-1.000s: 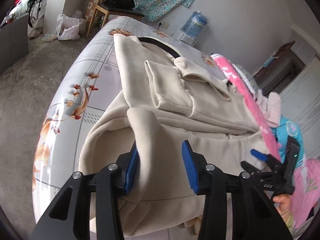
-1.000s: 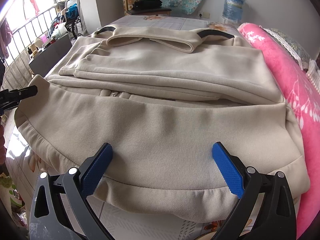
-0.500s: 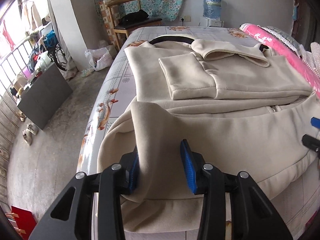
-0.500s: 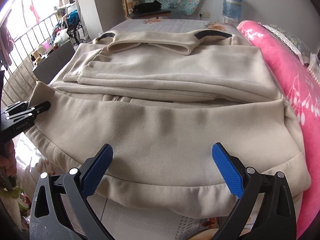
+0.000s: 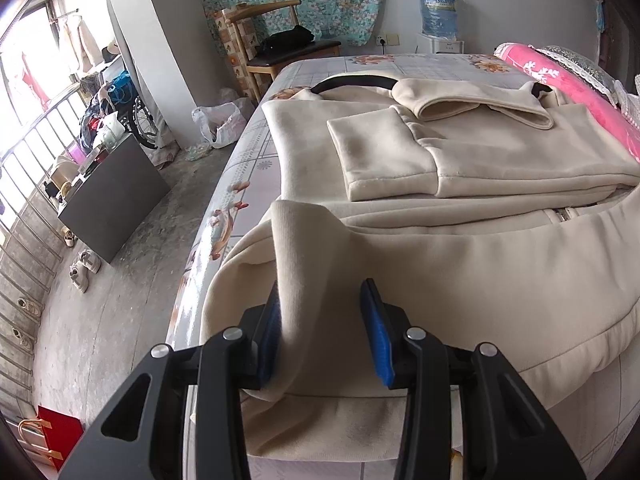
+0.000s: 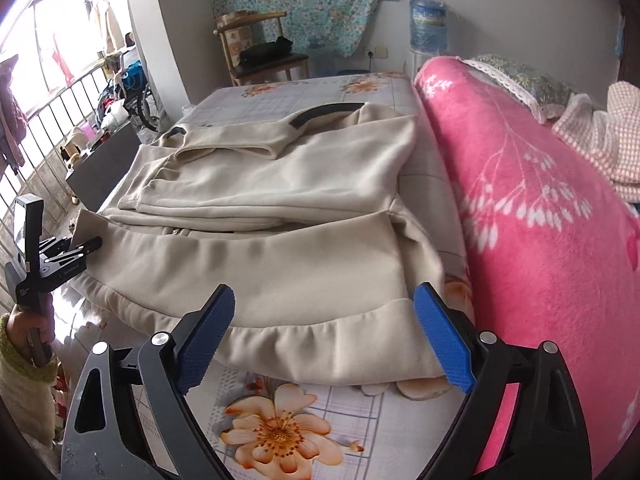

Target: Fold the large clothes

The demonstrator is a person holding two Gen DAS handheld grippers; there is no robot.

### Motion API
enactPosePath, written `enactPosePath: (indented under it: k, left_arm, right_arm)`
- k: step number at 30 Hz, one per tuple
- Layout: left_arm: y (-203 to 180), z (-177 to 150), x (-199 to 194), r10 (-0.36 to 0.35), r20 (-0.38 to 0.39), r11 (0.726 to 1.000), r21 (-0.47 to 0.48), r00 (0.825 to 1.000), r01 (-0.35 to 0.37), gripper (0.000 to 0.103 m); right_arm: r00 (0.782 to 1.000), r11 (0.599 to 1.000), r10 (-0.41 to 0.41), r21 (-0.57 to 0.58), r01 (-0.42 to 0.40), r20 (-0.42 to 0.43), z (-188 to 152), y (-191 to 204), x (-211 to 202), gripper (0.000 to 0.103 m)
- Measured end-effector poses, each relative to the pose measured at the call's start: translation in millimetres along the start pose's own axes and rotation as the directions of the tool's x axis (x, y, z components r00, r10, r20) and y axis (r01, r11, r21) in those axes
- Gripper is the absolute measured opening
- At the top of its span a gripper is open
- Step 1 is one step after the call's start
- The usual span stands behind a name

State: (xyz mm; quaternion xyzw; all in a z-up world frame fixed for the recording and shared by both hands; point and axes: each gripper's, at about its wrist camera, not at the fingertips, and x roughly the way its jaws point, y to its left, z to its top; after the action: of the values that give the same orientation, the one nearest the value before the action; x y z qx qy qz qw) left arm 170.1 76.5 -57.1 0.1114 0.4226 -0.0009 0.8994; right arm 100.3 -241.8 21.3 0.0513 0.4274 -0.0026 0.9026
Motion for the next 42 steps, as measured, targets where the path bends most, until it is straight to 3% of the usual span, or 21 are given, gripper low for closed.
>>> enactPosePath:
  k: [7, 13, 23, 32, 42]
  left_arm:
    - [-0.5, 0.1, 0.6, -0.001, -0.002, 1.0, -0.004, 1.0, 0.001, 0.038]
    - [-0.5, 0.0, 0.6, -0.001, -0.002, 1.0, -0.002, 1.0, 0.001, 0.038]
    - [-0.5, 0.2, 0.6, -0.002, -0.002, 1.0, -0.003, 1.0, 0.002, 0.038]
    - [-0.4, 0.5, 0.6, -0.007, -0.003, 1.0, -0.005, 1.0, 0.007, 0.038]
    - [1.7, 1.0, 1.5, -0.019, 0.0, 1.0, -0.008, 1.0, 0.019, 0.038]
  right_arm:
    - [0.994, 0.996, 0.063, 0.065, -0.058, -0.087, 23.1, -26.3, 36.0, 0.066]
    - [0.98, 0.985, 0.108, 0.151, -0.083, -0.167, 21.1, -45.4, 58.9, 0.056]
    - [0.97, 0.985, 0.111, 0.15, -0.079, -0.217, 13.4, -46.6, 46.3, 0.056]
    - [0.968, 0.988, 0.102, 0.14, -0.071, -0.231, 25.9, -44.0, 62.4, 0.056]
    - [0.956, 0.996, 0.075, 0.057, -0.062, -0.283, 11.1, -29.0, 50.2, 0.056]
